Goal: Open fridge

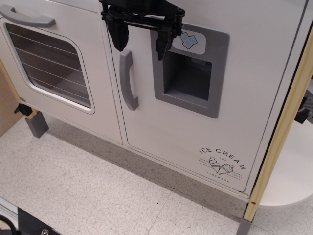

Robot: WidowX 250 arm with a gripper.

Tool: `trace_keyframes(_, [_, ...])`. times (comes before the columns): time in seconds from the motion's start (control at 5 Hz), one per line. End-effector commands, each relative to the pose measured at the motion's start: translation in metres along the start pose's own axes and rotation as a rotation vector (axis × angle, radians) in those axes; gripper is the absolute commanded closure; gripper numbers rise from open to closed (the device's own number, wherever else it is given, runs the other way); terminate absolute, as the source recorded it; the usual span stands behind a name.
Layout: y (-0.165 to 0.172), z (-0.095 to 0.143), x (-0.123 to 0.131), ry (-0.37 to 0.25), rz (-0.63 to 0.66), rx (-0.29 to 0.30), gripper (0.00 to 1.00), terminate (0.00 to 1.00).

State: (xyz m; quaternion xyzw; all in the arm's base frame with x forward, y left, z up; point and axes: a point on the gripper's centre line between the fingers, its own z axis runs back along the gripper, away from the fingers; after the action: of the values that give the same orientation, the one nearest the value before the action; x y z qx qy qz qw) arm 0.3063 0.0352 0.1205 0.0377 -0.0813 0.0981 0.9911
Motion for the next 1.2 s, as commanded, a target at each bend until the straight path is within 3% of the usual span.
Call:
trace_keyframes(0.0, [0.0,0.0,0.0,0.0,0.0,0.0,0.0,0.0])
trace_keyframes(0.4, [0.036,-0.041,0.002,-0.081,-0.073,0.02,0.0,0.0])
trace_keyframes(0.6, [0.055,-0.054,0.026,-0.179,-0.137,0.02,0.0,0.0])
trace_keyframes(0.8, [0.063,-0.063,0.034,-0.222,-0.157,0.038,0.0,0.0])
trace_keyframes(1.0, [0.063,-0.071,0.046,-0.229,-0.188,0.008,0.0,0.0])
